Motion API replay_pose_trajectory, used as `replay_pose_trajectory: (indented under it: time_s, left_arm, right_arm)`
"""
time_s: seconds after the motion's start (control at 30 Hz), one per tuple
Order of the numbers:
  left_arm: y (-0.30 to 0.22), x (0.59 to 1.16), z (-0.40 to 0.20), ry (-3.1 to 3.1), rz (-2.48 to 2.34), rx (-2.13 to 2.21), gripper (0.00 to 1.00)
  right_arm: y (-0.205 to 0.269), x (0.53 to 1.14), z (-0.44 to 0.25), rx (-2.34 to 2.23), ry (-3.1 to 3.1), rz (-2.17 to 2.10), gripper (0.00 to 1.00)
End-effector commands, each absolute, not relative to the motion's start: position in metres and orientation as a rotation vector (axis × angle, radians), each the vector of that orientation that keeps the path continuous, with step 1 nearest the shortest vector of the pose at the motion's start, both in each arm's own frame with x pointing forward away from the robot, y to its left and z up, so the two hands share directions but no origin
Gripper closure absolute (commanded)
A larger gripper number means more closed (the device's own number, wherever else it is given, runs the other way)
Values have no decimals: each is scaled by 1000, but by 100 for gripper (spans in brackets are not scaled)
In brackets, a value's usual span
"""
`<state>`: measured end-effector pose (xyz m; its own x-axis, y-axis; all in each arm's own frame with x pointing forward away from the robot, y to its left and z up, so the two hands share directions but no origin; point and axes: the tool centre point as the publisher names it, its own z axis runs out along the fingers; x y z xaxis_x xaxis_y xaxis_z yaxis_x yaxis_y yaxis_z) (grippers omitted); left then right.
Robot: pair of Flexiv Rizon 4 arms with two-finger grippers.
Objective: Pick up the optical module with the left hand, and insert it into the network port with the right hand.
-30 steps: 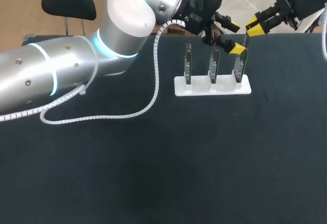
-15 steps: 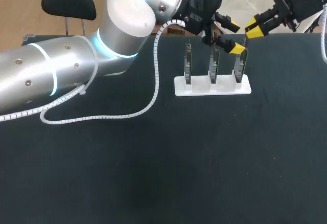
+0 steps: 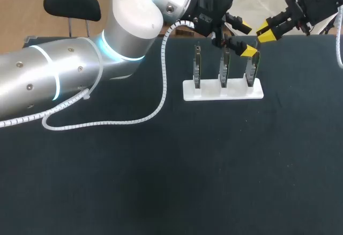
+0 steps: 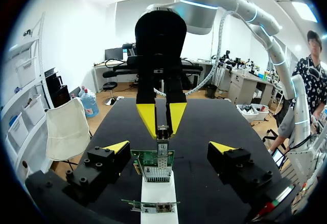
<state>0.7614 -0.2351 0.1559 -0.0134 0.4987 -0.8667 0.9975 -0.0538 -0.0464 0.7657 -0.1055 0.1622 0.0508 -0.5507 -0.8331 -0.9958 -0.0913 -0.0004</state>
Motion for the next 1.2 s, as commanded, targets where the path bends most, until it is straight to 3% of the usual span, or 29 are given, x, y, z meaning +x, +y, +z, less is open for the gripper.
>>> replay_pose_trajectory:
  time_s: [0.03,0.73,0.77,0.87,0.93,0.97,1.0,1.03,1.1,1.13,1.2]
  left_arm:
    - [-234,760,156,1577,-984,1618,0]
    - [-234,760,156,1577,-984,1618,0]
    - [-234,760,156,1577,-984,1618,0]
    - [-234,760,156,1577,-984,1618,0]
    - [-234,760,156,1577,-984,1618,0]
    - [-234,760,156,1577,-984,1618,0]
    - [-234,760,156,1577,-984,1618,0]
    - [-234,760,156,1577,-984,1618,0]
    - [-234,760,156,1577,-984,1618,0]
    - [-234,760,156,1577,-984,1618,0]
    - [-234,760,156,1577,-984,1618,0]
  right_arm:
    - [-105,768,160,-1712,1564,926,100]
    - [-104,768,152,-1702,1589,936,100]
    - [-104,768,152,-1702,1591,935,79]
    - [-105,768,152,-1700,1591,935,57]
    - [-105,768,152,-1699,1598,930,0]
    - [-106,768,153,-1698,1598,931,3]
    - [-106,767,153,-1697,1598,932,44]
    - [-106,767,153,-1696,1599,932,52]
    - [-107,766,154,-1695,1601,931,43]
    - [-107,766,154,-1694,1601,931,54]
    - [-108,765,155,-1692,1603,928,55]
